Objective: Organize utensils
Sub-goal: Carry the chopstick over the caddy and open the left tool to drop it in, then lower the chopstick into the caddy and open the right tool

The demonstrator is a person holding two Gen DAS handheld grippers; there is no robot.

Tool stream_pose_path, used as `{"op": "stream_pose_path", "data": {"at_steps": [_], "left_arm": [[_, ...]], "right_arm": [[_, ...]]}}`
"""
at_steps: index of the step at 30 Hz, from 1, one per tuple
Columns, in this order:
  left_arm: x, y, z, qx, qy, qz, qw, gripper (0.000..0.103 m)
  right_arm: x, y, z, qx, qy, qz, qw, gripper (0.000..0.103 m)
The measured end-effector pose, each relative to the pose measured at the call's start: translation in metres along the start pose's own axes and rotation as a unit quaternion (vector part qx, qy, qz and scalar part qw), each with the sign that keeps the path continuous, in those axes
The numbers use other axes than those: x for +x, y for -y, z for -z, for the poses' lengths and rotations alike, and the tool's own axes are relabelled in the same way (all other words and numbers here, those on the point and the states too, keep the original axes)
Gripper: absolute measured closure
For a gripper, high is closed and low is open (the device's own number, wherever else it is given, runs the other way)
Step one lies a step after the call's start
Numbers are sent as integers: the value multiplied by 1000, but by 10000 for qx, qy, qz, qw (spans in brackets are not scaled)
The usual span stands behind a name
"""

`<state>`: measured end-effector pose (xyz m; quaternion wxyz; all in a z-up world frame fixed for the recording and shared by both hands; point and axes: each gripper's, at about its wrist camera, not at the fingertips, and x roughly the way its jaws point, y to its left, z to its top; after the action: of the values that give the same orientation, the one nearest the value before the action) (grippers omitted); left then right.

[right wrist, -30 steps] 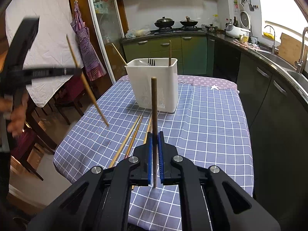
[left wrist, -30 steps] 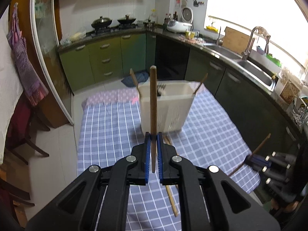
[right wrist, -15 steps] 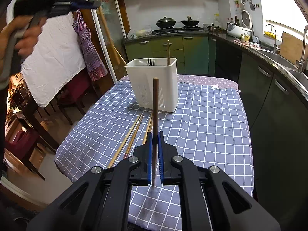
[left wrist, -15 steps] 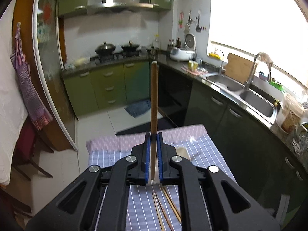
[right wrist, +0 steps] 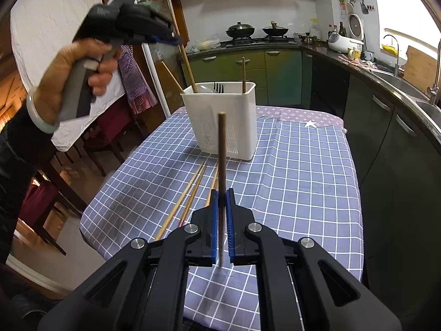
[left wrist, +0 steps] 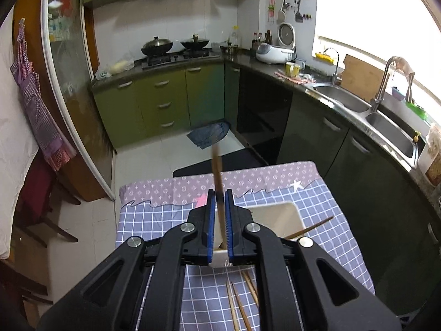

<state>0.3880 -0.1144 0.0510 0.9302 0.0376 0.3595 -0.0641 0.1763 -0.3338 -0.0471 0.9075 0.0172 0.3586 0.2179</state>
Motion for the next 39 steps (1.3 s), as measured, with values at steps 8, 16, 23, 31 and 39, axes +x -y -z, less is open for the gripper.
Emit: {"op": "stream_pose_path", "data": {"at_steps": [8,16,23,31,39], "left_arm": [[-54,-12,22,64,421,123,9990,74],[-109,-32,72,21,591,313,9978,51],[-121,-47,110,50,475,399,9981,42],[-106,-55,126,-1,140,461,9988,40],[-75,-48,136,-74,-393,555,9977,40]], "right_arm": [[-22,-22,-72,-236,593,-69,9979,96],[-19,-35,-183,-93,1577,137,9874,96],[52,-23,-232,72,1271,777,9888,96],[117,-17,-221,-27,590,946,9938,95],[52,-32,-197,-193,1075,543,9925,83]]}}
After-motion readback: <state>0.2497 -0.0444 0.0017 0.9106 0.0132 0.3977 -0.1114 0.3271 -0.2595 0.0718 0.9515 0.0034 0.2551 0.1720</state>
